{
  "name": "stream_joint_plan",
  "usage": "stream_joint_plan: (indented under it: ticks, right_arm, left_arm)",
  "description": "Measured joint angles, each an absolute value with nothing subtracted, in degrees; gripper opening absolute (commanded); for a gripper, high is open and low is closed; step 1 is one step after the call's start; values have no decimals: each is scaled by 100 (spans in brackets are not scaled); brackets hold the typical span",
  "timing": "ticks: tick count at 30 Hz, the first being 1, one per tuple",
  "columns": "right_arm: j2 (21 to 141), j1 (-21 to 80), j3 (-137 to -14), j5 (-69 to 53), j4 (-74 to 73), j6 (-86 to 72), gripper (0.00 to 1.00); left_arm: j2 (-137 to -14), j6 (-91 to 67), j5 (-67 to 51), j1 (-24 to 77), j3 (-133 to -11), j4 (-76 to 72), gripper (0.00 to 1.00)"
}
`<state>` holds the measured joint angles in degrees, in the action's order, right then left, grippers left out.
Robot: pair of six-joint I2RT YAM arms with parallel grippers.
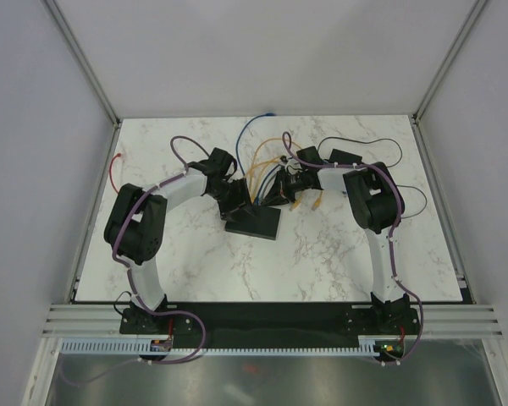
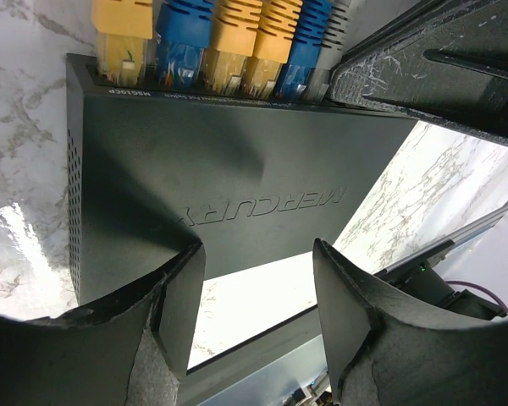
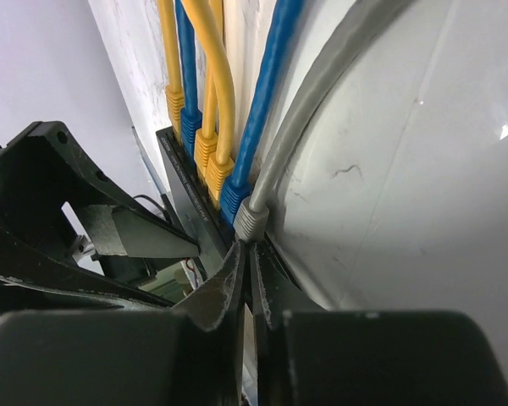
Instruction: Pull the plug from the switch port
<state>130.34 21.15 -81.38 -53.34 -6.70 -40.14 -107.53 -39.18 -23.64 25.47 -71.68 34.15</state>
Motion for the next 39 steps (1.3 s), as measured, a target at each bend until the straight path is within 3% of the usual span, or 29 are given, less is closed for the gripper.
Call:
stream_joint_plan:
  ticks: [12, 23, 25, 32, 39]
  right_arm:
    - [13061, 2126, -8106, -5293, -567, -3929, 30]
    - [13163, 2143, -8235, -5439, -556, -3929, 34]
    - [13181, 2139, -8235, -5485, -515, -3999, 39]
    - [13242, 2167, -8226, -5553, -93, -4298, 39]
    - [13314, 2156, -8176, -5583, -14, -4331, 19]
  left_arm:
    - [-10750, -3677, -2215, 2558, -7306, 3553, 59]
    - [-10921, -3625, -2327, 2488, -7448, 3581, 60]
    - [-10925, -3625, -2333, 2486, -7448, 3581, 60]
    - [-10925, -3627, -2364, 2484, -7437, 3559, 60]
    - [-10925, -3627, -2366, 2484, -7437, 3555, 60]
